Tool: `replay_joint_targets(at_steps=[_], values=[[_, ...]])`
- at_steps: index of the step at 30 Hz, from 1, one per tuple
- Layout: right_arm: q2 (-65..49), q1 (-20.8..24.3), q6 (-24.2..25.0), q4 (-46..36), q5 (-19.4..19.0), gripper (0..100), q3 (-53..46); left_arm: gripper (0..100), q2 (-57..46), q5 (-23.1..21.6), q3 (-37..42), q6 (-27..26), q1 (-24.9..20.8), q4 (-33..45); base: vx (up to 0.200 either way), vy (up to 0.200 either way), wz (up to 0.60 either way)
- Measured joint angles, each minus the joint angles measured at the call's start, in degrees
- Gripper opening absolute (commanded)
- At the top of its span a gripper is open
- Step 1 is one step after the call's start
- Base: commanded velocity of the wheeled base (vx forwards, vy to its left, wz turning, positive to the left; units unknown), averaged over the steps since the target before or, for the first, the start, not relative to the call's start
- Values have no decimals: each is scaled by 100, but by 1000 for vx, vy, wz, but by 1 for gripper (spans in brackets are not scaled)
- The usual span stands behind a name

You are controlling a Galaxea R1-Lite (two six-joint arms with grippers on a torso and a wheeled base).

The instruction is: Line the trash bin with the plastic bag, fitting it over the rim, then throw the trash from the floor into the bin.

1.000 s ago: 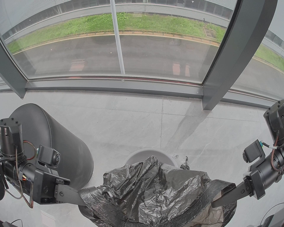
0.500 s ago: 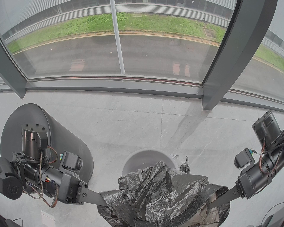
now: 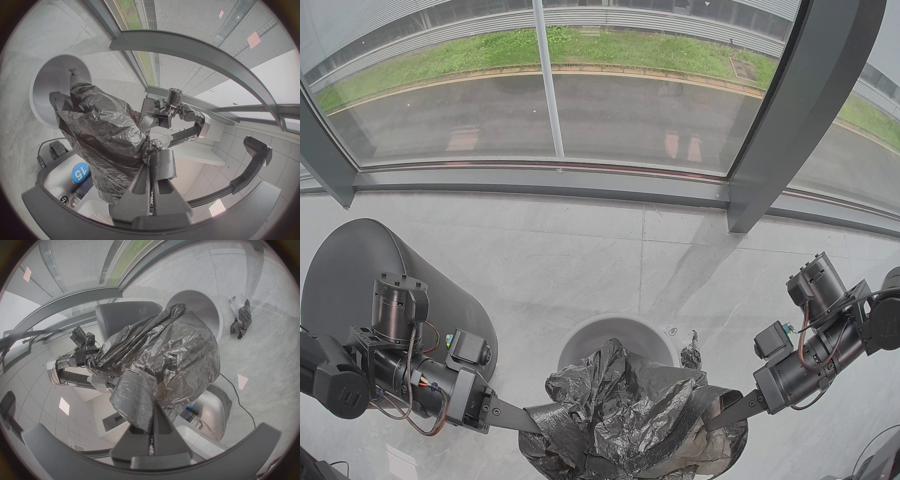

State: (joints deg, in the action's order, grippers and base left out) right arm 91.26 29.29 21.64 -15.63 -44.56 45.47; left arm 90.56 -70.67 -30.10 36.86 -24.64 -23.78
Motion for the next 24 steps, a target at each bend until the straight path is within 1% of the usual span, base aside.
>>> replay_joint_targets(at_steps=[10,15,24], values=[[617,-193,-10,606,-5,0,-20,0,660,0,-20,0,57,-660,0,0,0],[863,-311,-2,1000,24,0,-11,0,1007,6,-44,6,91,-1119,0,0,0],[1392,-418,6,1685,66,0,94,0,1696,24,-132,52,405,-1888,0,0,0]])
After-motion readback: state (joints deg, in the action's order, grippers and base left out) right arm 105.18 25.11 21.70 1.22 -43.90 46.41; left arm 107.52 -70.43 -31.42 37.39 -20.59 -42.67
